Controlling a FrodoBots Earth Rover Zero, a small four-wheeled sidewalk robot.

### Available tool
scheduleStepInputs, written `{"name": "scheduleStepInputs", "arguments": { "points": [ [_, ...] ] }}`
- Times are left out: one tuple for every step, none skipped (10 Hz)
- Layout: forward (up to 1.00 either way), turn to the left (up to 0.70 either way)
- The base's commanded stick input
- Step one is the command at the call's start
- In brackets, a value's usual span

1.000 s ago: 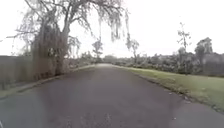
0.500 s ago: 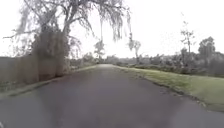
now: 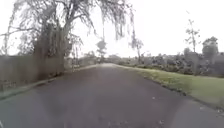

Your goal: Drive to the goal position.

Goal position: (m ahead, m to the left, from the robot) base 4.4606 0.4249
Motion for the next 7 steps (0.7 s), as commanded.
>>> {"name": "scheduleStepInputs", "arguments": {
  "points": [
    [0.7, 0.0],
    [0.7, 0.0],
    [0.7, 0.0],
    [0.7, 0.0],
    [0.7, 0.0],
    [0.7, 0.0],
    [0.7, 0.0]
  ]
}}
